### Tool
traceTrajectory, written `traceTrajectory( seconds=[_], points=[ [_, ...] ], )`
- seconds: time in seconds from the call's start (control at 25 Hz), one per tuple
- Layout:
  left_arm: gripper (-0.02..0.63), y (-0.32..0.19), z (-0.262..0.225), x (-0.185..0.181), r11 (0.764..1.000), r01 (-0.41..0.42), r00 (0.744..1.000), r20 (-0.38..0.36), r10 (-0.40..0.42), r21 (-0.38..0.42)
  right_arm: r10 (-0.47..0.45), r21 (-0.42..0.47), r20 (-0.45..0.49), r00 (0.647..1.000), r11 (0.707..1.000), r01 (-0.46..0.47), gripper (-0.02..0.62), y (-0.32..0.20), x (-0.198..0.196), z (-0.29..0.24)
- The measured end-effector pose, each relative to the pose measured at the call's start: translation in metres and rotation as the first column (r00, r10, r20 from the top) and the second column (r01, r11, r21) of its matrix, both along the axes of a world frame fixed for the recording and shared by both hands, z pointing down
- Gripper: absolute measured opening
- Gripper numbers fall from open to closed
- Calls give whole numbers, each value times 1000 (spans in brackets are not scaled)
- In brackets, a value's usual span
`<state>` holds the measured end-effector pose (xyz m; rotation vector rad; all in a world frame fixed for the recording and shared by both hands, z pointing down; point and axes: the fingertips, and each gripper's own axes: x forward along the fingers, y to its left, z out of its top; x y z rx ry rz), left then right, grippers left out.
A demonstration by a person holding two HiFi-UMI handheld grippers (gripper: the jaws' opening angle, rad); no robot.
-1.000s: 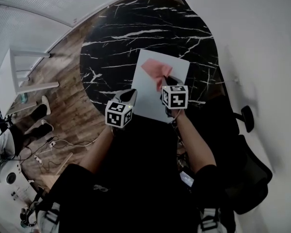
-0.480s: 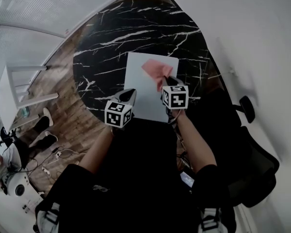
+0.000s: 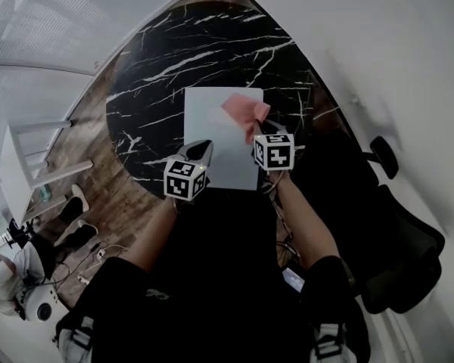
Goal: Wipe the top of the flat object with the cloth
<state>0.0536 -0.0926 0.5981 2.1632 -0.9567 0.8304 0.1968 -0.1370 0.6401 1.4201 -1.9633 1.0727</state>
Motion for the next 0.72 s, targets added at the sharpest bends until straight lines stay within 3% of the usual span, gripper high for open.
traceTrajectory(
  seconds=[0.72],
  points=[
    [-2,2,2,16,999,-48,999,-3,48,-4,64,-7,3,998,998,-64,8,13,24,4]
  ],
)
